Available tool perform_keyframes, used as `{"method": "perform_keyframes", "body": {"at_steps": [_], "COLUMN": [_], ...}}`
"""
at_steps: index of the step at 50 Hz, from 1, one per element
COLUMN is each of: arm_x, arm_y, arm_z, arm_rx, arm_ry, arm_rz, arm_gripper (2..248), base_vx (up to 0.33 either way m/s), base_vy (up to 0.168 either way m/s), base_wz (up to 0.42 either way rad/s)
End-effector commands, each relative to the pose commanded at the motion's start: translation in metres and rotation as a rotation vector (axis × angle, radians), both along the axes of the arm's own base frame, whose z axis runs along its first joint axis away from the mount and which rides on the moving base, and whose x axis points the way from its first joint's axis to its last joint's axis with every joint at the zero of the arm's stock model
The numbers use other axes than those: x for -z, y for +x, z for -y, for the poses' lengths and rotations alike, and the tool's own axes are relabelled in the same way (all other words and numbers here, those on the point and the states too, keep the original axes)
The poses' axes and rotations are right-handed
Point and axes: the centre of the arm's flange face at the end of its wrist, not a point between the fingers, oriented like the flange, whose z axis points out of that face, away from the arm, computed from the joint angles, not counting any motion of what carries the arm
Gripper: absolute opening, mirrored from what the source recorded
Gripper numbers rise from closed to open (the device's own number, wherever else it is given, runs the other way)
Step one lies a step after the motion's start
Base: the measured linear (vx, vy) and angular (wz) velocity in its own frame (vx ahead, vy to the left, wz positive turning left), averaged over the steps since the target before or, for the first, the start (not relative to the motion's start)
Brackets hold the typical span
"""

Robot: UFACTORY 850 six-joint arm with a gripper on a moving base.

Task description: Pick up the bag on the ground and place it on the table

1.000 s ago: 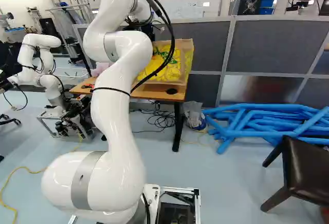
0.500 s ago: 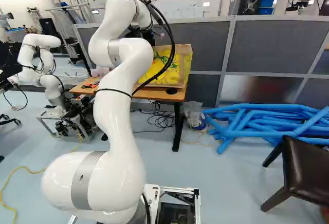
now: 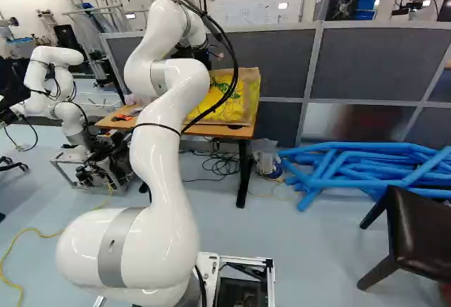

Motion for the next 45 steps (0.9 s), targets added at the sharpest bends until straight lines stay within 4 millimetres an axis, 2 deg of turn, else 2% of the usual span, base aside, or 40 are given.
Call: {"method": "perform_keyframes", "body": {"at_steps": [15,16,20,21,25,26,31,32,36,37,41,42,45], "arm_x": [0.0035,0.0035,0.0035,0.0035,0.0035,0.0035,0.0035,0.0035,0.0035,0.0035,0.0035,0.0035,0.0035], "arm_y": [0.0009,0.0009,0.0009,0.0009,0.0009,0.0009,0.0009,0.0009,0.0009,0.0009,0.0009,0.0009,0.0009], "arm_z": [-0.0005,-0.0005,-0.0005,-0.0005,-0.0005,-0.0005,-0.0005,-0.0005,-0.0005,-0.0005,-0.0005,-0.0005,-0.0005], "arm_rx": [0.0,0.0,0.0,0.0,0.0,0.0,0.0,0.0,0.0,0.0,0.0,0.0,0.0], "arm_ry": [0.0,0.0,0.0,0.0,0.0,0.0,0.0,0.0,0.0,0.0,0.0,0.0,0.0], "arm_rz": [-0.004,-0.004,-0.004,-0.004,-0.004,-0.004,-0.004,-0.004,-0.004,-0.004,-0.004,-0.004,-0.004], "arm_gripper": [23,40,40,75,75,110,110,145,145,182,182,218,218], "base_vx": [0.0,0.0,0.0,0.0,0.0,0.0,0.0,0.0,0.0,0.0,0.0,0.0,0.0], "base_vy": [0.0,0.0,0.0,0.0,0.0,0.0,0.0,0.0,0.0,0.0,0.0,0.0,0.0], "base_wz": [0.0,0.0,0.0,0.0,0.0,0.0,0.0,0.0,0.0,0.0,0.0,0.0,0.0]}}
